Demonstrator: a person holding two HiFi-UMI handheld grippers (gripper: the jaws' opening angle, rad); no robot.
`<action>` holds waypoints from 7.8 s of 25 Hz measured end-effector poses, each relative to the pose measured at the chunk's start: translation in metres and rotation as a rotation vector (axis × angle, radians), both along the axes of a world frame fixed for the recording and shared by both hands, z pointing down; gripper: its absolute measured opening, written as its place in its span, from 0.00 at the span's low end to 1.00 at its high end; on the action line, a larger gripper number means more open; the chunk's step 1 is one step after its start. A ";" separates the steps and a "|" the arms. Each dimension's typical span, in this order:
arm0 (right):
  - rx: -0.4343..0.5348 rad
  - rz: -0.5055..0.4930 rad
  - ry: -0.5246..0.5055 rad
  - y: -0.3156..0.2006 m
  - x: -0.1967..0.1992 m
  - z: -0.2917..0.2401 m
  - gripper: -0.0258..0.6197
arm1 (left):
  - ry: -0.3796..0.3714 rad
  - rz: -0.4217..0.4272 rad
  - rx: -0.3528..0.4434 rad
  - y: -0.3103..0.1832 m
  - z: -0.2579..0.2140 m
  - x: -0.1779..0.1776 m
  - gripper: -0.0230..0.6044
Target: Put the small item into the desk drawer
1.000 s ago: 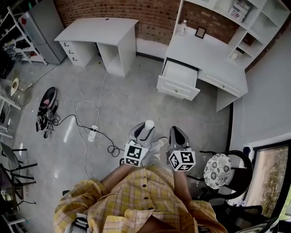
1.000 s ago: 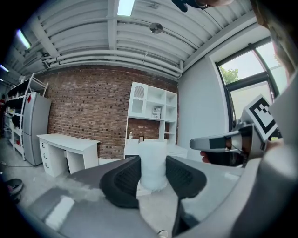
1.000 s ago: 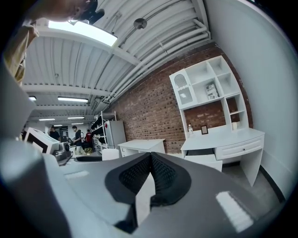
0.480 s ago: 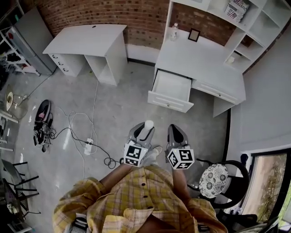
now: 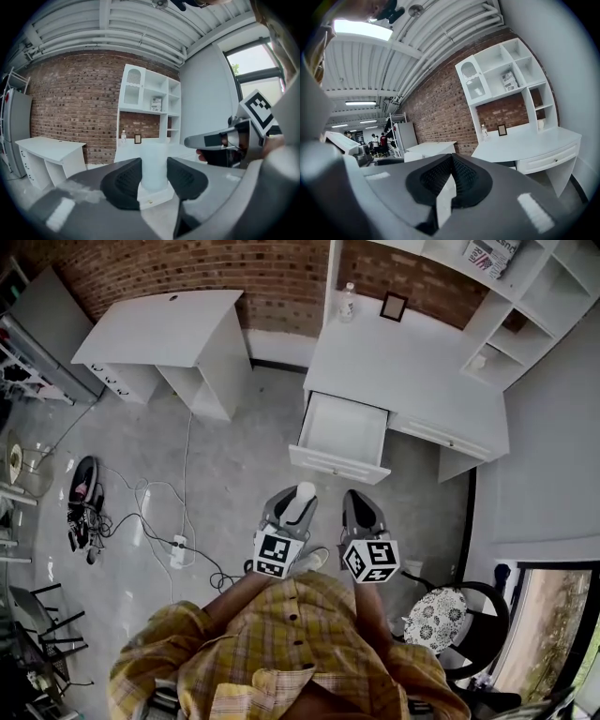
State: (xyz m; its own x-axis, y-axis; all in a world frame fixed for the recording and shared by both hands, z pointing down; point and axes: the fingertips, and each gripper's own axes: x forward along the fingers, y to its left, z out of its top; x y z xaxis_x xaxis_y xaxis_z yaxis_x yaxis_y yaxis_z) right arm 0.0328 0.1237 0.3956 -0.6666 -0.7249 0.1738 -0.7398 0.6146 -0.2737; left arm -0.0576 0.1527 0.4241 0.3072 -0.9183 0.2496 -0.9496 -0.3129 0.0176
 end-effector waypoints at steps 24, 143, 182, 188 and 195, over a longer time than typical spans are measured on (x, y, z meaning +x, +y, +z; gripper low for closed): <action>-0.089 0.083 0.004 -0.111 0.014 0.041 0.03 | 0.003 0.068 -0.065 -0.120 0.028 0.012 0.31; -0.516 0.276 0.147 -0.306 0.017 0.249 0.04 | 0.107 -0.128 -1.062 -0.401 0.442 -0.018 0.32; -0.447 0.255 0.119 -0.293 0.018 0.222 0.04 | 0.151 -0.121 -1.043 -0.385 0.421 -0.015 0.33; -0.414 0.233 0.112 -0.285 0.015 0.203 0.04 | 0.154 -0.106 -0.981 -0.386 0.385 -0.012 0.31; -0.362 0.216 0.108 -0.273 0.016 0.174 0.04 | 0.173 -0.089 -0.875 -0.373 0.327 -0.010 0.20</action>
